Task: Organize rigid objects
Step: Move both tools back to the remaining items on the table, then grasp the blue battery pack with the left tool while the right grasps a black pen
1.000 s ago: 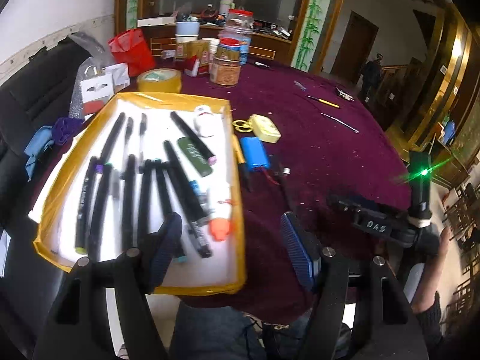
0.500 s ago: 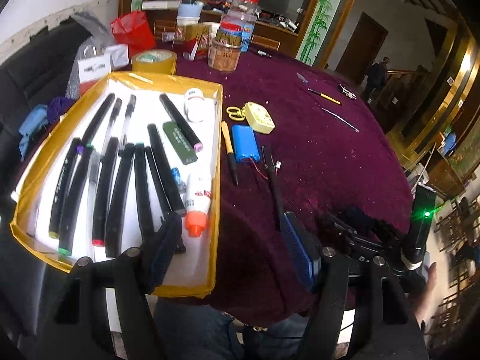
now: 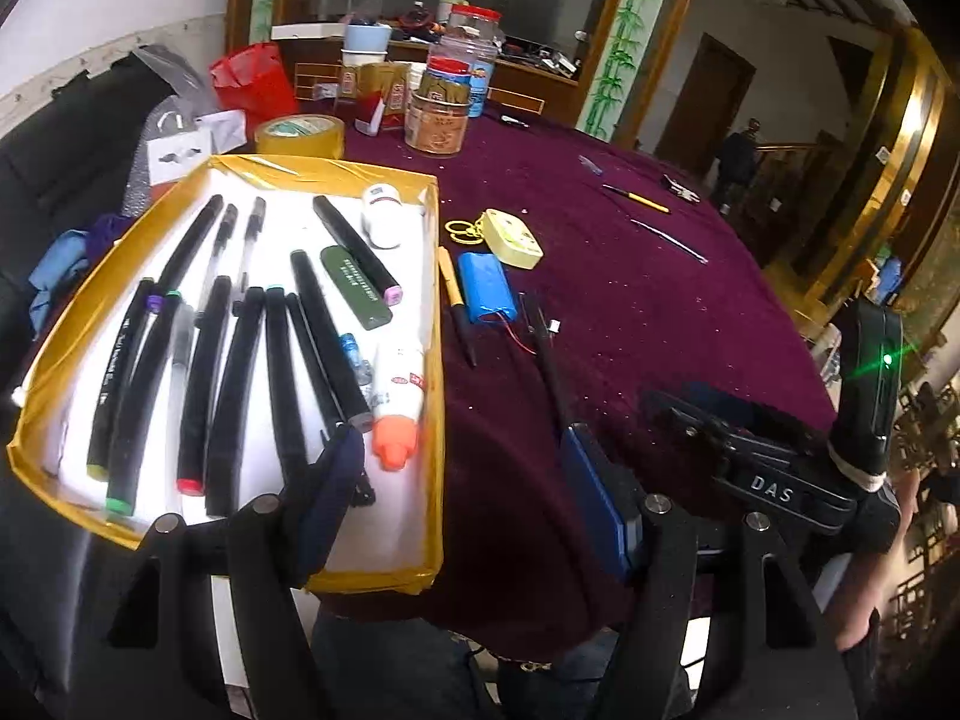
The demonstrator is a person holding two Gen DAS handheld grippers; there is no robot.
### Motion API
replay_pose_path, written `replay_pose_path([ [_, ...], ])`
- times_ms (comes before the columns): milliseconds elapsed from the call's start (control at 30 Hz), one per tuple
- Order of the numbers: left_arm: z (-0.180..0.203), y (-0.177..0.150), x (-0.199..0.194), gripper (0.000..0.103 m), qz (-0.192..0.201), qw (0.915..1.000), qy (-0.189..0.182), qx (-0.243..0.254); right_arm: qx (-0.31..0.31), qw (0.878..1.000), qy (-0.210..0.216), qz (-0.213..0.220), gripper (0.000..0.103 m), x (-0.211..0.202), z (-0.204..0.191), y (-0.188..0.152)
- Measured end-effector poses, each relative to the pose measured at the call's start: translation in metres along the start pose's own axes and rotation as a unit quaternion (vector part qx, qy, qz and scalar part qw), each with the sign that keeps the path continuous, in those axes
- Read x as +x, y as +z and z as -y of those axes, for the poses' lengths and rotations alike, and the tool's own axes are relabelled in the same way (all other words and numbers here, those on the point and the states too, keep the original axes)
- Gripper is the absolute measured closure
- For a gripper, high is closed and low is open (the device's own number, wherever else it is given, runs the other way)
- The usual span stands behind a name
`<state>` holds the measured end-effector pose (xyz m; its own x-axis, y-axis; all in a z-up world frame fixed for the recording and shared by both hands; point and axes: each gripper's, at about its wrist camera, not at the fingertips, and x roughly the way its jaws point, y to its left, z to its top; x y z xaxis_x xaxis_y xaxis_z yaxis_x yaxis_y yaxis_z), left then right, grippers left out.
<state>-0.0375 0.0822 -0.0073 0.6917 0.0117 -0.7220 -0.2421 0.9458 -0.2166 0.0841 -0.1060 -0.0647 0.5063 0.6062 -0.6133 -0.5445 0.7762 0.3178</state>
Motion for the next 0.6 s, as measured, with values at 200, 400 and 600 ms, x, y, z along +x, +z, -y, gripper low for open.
replay_pose_path([
  [200, -0.004, 0.002, -0.002, 0.036, 0.007, 0.9999, -0.008, 0.001, -0.009, 1.000, 0.020, -0.019, 0.051, 0.023, -0.016, 0.018],
  [400, -0.017, 0.005, -0.003, 0.036, 0.016, 0.9998, -0.003, -0.014, -0.018, 0.998, 0.031, -0.053, 0.067, 0.055, -0.039, 0.028],
  [600, -0.013, 0.008, -0.006, 0.036, 0.017, 0.9998, -0.005, -0.002, -0.019, 0.997, 0.014, -0.071, 0.089, 0.070, -0.044, 0.024],
])
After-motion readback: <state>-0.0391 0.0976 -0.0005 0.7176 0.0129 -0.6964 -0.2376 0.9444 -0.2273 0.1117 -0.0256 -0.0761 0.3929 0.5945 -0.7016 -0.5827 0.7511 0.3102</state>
